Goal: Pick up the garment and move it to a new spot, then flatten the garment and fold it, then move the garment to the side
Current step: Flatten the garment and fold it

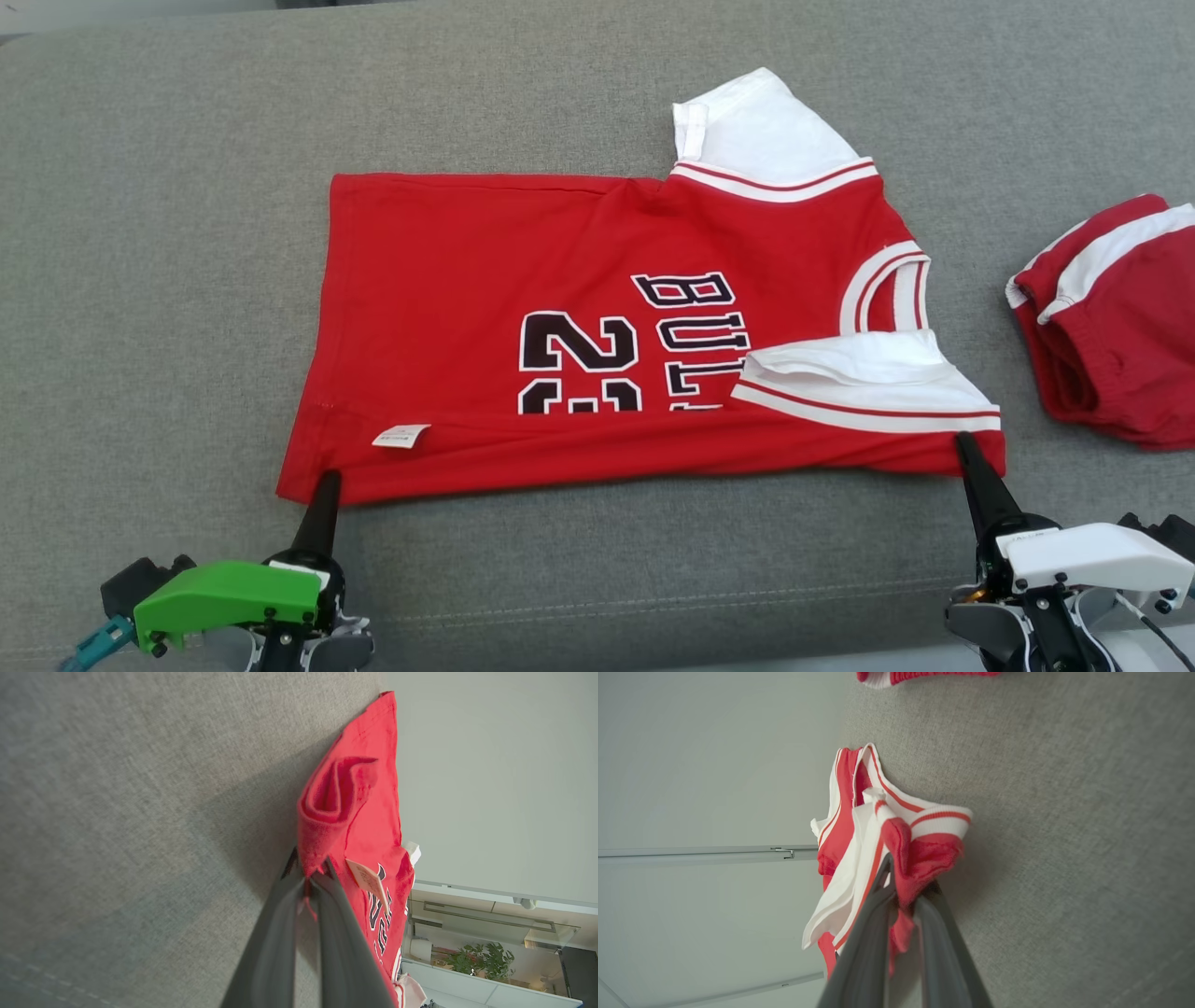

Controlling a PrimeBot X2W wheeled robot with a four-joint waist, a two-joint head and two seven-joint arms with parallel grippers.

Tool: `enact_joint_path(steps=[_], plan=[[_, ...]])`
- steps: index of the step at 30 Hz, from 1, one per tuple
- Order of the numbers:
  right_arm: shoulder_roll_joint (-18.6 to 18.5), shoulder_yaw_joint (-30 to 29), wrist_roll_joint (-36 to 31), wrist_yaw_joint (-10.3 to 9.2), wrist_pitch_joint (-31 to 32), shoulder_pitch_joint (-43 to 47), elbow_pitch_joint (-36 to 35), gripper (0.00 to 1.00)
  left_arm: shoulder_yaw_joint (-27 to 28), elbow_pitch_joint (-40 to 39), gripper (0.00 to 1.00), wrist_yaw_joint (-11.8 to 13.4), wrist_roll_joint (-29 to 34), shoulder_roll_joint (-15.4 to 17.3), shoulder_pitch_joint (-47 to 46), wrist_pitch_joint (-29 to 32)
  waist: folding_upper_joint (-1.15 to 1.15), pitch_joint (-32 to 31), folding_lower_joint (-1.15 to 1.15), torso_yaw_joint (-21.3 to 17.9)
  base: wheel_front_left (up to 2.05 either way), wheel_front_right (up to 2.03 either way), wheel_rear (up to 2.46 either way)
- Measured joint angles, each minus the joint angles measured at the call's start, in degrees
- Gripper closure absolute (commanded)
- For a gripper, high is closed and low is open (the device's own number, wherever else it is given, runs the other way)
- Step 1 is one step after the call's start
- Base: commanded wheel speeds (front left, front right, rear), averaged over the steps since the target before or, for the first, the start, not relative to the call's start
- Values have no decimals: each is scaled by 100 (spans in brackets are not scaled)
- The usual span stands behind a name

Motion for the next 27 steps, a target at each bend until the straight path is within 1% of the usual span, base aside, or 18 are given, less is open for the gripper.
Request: enact_joint_path(steps=[6,17,23,26,27], plan=[[23,-73,20,49,-118,440,-252,100,49,-152,100,7,-32,-130,276,-52,0,-24,0,68,0,0,0],[93,-113,67,54,-192,1110,-602,100,138,-392,100,36,-54,-194,832,-103,0,-7,0,105,0,0,0],[-16,24,-82,45,-191,1112,-623,100,54,-469,100,83,-5,-167,864,-146,0,35,0,84,0,0,0],[-57,127,-208,38,-183,1046,-608,100,-31,-448,100,85,138,-160,855,-146,0,24,0,85,0,0,0],[-67,156,-231,37,-181,1028,-604,100,-67,-439,98,94,193,-156,854,-146,0,10,0,89,0,0,0]])
